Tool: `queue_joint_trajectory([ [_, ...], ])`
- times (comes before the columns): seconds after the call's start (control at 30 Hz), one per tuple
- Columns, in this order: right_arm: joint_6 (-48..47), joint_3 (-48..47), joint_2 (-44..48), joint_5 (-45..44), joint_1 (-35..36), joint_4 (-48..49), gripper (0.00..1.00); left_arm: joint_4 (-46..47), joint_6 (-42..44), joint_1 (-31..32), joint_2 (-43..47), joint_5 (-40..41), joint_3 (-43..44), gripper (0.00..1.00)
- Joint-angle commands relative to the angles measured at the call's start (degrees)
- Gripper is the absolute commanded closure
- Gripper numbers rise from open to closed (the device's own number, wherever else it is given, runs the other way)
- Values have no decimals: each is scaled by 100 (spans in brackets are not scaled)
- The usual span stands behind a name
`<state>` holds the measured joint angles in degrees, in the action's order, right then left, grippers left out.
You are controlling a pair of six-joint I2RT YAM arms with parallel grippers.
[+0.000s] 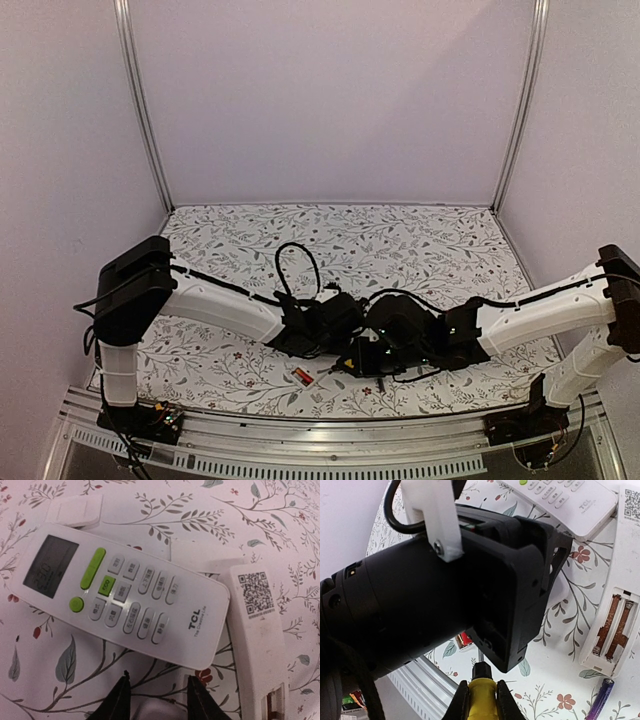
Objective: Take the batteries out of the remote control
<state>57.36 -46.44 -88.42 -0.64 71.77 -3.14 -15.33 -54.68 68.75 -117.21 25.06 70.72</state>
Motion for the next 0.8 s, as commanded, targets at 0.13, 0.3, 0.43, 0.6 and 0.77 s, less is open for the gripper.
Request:
queue_joint_trajectory([
  [0.13, -568, -182, -252, 515, 171, -103, 100, -717, 34, 272, -426, -773, -198, 63],
  [0.3, -404, 96, -102, 621, 174, 268, 100, -539, 45, 270, -320, -875, -302, 62],
  [0.43, -173, 424, 339, 280, 174, 270, 100, -181, 89, 259, -21, -970, -583, 58],
  [0.6, 3, 820, 1045, -77, 171, 405, 100, 316, 289, 253, 330, -1105, -885, 48],
  [0.77, -73, 1046, 1401, -203, 205, 438, 100, 420, 448, 258, 487, -1223, -863, 25],
])
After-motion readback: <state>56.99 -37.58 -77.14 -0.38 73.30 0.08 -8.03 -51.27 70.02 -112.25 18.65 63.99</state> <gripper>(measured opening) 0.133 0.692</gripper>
